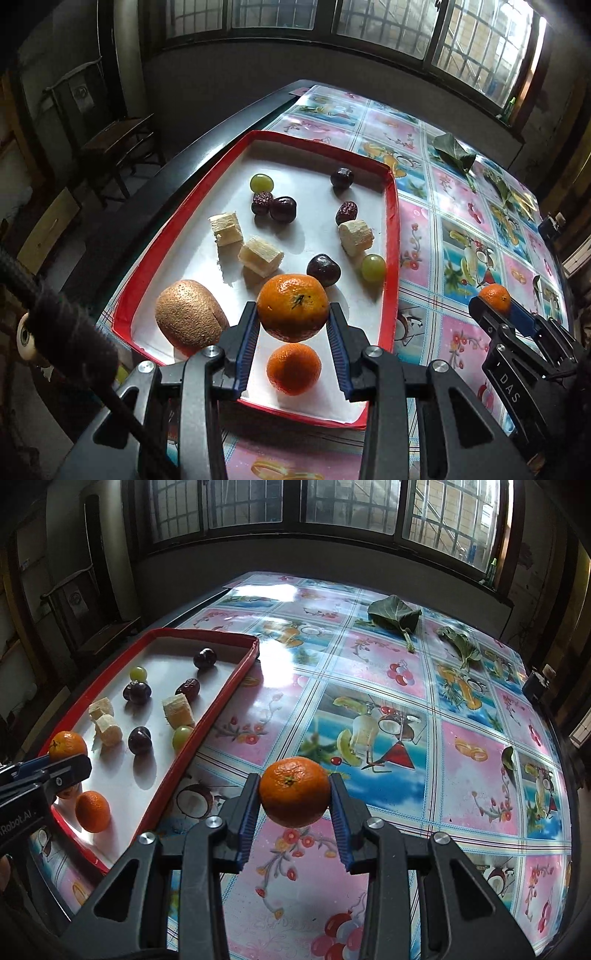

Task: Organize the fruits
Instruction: 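Carry both mandarins into the tray and lower them inside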

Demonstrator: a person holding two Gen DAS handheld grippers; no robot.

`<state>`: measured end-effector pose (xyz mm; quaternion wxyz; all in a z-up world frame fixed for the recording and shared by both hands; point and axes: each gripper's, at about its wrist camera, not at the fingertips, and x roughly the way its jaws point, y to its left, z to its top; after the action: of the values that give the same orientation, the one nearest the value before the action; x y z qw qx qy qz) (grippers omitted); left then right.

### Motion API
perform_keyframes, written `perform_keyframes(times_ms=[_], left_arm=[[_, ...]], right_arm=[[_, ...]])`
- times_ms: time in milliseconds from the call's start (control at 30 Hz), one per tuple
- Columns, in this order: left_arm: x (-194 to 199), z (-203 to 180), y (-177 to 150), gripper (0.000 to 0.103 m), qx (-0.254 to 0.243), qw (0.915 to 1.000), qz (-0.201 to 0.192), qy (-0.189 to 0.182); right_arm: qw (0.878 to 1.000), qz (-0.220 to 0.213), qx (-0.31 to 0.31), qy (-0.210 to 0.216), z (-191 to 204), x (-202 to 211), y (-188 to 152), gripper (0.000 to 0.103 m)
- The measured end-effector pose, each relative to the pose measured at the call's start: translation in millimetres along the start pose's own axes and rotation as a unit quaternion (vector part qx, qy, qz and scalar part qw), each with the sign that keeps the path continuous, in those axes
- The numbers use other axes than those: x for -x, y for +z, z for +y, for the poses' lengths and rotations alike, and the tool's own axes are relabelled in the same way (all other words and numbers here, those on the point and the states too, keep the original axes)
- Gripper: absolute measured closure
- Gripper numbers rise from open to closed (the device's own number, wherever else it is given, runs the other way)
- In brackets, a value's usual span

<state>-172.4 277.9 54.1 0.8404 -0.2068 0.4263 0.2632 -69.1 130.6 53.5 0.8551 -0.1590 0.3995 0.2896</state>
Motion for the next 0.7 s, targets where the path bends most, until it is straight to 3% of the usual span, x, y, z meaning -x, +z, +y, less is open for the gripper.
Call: perform_keyframes(times_ms=[100,367,467,533,700], left_arm=[[-2.1,11.7,2.7,0.067,0.009,0.9999,0.005,-0.005],[-6.5,54.8,17.1,0.067,0.054,0.9985,0.007,0.003],[-8.0,60.6,25.6,0.067,0.059,0.9983,0.005,0.000],[-10.8,63.3,32.2,0.067,0.064,0.9979,0.007,-0.013],[-26.8,64.7,68.4,0.067,0.072,0.9974,0.000,-0.005]], right_arm=[[1.000,0.001,-0.001,0.011,2.6,-2.4,2.1,0.065],[0.996,-0.005,-0.014,0.093,14.6,-9.1,23.6,0.064],[0.990,0.005,-0.025,0.141,25.3,-20.9,40.2,0.064],[0.987,0.002,-0.018,0.157,37.2,-27.6,53.6,0.064],[0.983,0.014,-0.005,0.183,67.4,-56.1,89.6,0.064]])
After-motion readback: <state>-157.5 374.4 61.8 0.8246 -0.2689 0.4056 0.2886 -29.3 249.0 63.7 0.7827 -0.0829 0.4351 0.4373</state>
